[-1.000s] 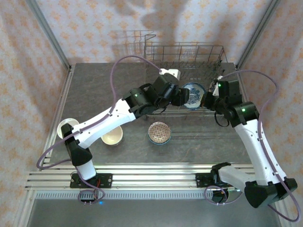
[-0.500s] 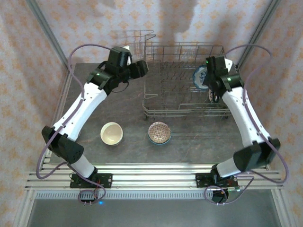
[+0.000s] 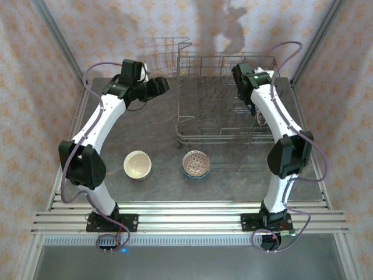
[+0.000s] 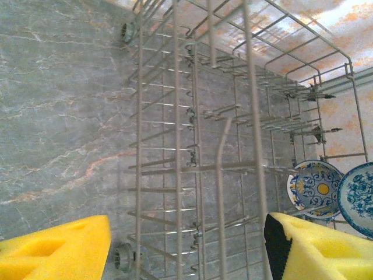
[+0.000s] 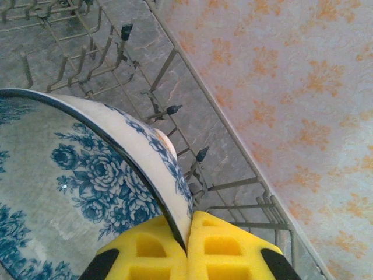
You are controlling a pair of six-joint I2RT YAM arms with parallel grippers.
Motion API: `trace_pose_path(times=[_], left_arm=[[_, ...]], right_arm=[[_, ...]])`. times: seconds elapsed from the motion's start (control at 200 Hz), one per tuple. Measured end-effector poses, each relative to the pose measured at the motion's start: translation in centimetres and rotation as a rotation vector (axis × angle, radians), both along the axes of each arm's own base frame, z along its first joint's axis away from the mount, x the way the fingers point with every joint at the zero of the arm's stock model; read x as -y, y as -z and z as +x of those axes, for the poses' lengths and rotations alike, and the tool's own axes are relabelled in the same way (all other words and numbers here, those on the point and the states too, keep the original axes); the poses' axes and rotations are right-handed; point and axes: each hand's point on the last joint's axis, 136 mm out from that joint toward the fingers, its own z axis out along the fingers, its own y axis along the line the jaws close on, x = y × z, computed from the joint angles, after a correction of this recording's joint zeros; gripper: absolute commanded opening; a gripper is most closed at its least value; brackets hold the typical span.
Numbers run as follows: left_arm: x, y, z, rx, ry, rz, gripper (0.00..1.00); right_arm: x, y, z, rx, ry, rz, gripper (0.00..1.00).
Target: Load the bowls into the dish rack
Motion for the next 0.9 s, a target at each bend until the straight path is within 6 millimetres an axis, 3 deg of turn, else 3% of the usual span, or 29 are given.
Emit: trace_pose_path(times=[0.205, 0.435, 0.901], left_arm=[[-0.7, 1.0, 0.8, -0.018, 0.001, -0.022, 0.72], [-0.4, 1.7, 1.0, -0.031, 0.018, -0.03, 0.72], [-0.7, 2.4, 1.4, -0.031, 0.024, -0.046, 0.72]], right_arm=[[0.3, 0.3, 2.1, -0.048, 0.022, -0.118, 0.0], [0.1, 2.0, 1.8, -0.144, 0.012, -0.183, 0.0], [-1.2, 3.0, 2.4, -0.216, -0.015, -0.299, 0.0]])
